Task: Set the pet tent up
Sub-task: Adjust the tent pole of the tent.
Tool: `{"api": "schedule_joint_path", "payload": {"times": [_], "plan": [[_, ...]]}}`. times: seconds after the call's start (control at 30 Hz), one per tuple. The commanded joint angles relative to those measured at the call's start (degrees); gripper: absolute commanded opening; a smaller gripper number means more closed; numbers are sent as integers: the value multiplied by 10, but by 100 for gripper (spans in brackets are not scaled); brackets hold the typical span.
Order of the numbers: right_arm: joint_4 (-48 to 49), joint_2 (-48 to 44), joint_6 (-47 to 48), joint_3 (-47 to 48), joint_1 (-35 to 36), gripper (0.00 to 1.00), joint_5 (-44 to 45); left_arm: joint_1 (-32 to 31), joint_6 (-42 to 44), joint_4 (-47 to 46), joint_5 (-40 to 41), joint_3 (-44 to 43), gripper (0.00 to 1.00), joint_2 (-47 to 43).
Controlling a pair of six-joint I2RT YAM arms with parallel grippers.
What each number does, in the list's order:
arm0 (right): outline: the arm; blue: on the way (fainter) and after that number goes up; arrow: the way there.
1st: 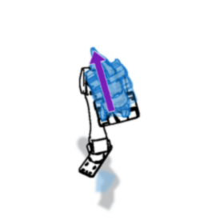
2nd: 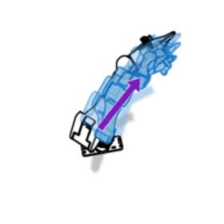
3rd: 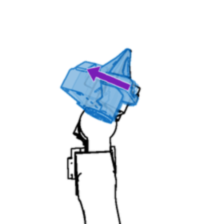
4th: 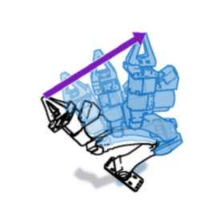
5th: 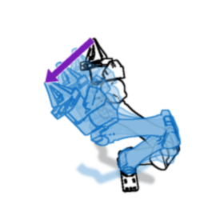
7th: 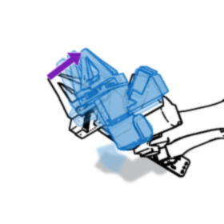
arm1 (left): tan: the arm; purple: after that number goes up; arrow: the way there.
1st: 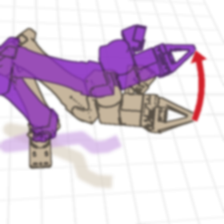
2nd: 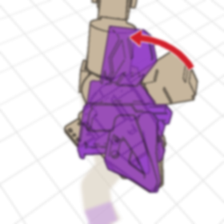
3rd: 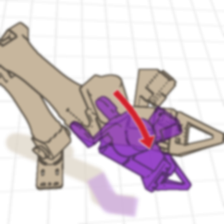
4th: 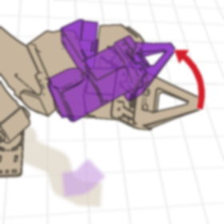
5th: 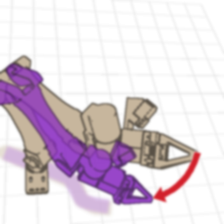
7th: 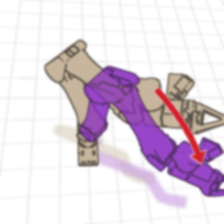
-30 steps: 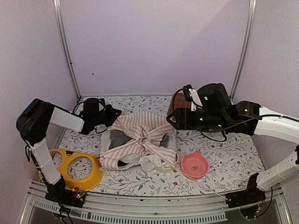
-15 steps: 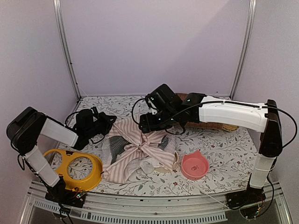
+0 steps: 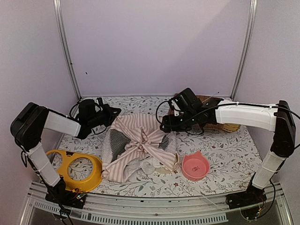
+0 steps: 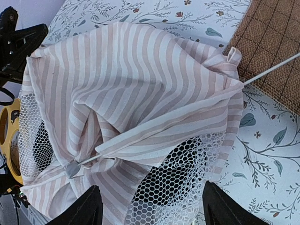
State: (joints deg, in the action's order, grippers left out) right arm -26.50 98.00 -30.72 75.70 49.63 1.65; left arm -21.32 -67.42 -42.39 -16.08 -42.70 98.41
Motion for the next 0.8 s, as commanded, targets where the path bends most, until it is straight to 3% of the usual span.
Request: {"api": "schedule_joint_path", "payload": {"times": [0.0, 0.2, 0.4, 0.67, 0.77], "plan": [[22, 33, 48, 62, 4, 72, -58, -12, -15, 2, -5, 9, 0, -6], [-18, 38, 106, 68, 47, 70, -49, 1, -72, -8, 44, 16, 0, -14], [-48, 40, 138, 58, 88, 73, -14, 19, -104, -28, 33, -26, 0, 25], [-112, 132, 172, 153, 99, 71, 34, 36, -114, -26, 11, -37, 0, 34], [-129, 156, 168, 173, 101, 65, 49, 48, -113, -28, -6, -39, 0, 31]]}}
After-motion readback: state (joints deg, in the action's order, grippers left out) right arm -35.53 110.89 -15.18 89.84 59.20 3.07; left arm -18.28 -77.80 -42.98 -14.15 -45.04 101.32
